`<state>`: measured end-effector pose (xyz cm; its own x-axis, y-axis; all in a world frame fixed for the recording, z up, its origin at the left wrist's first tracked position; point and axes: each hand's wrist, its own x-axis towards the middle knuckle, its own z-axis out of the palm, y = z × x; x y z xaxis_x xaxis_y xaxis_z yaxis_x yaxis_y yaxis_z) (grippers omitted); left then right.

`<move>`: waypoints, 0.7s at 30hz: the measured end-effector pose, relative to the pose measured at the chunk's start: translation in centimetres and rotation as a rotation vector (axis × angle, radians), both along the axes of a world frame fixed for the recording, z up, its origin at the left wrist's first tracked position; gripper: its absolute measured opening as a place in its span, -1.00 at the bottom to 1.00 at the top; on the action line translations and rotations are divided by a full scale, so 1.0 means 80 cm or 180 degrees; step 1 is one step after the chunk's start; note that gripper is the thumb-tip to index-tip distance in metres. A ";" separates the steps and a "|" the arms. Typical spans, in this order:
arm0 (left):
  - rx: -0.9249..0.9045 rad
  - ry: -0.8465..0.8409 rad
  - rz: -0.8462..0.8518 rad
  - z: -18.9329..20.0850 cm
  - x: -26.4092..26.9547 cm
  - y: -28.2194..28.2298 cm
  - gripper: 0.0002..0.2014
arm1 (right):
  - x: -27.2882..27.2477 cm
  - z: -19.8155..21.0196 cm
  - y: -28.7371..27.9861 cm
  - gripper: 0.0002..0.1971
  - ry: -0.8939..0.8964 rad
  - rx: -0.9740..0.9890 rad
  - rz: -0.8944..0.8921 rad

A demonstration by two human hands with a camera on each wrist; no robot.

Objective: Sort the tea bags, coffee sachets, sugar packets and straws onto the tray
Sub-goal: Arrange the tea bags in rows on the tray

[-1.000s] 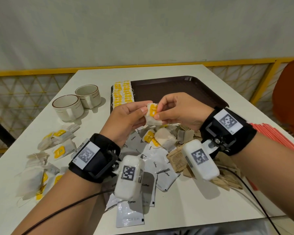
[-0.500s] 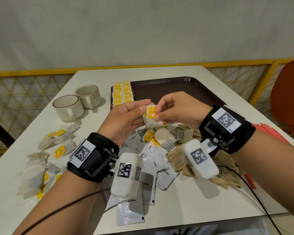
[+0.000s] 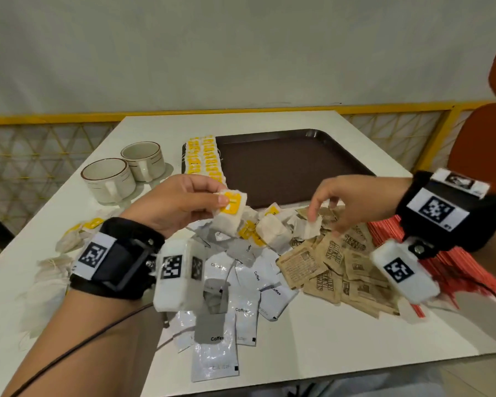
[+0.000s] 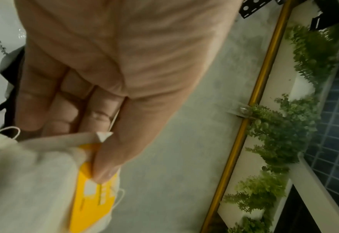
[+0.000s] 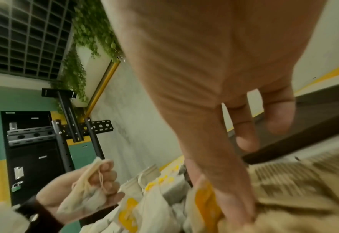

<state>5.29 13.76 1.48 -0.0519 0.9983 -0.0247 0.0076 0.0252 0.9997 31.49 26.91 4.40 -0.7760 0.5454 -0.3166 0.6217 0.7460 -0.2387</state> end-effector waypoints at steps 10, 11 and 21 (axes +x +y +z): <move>0.0251 0.0151 0.0922 -0.009 -0.007 0.007 -0.93 | -0.032 0.038 -0.014 -0.84 0.1096 -0.0961 0.0533; 0.0248 0.0212 0.0972 -0.011 -0.008 0.008 -0.93 | -0.043 0.036 -0.022 -0.83 0.1004 -0.1101 0.0576; 0.0363 0.0392 0.1458 -0.017 -0.013 0.012 -0.94 | -0.135 -0.020 -0.049 -0.77 0.0335 0.0606 0.0748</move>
<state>4.24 14.71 0.08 -0.4822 0.8682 0.1173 0.1398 -0.0559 0.9886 20.70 22.96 2.81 -0.9109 0.3890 -0.1374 0.4063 0.9038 -0.1348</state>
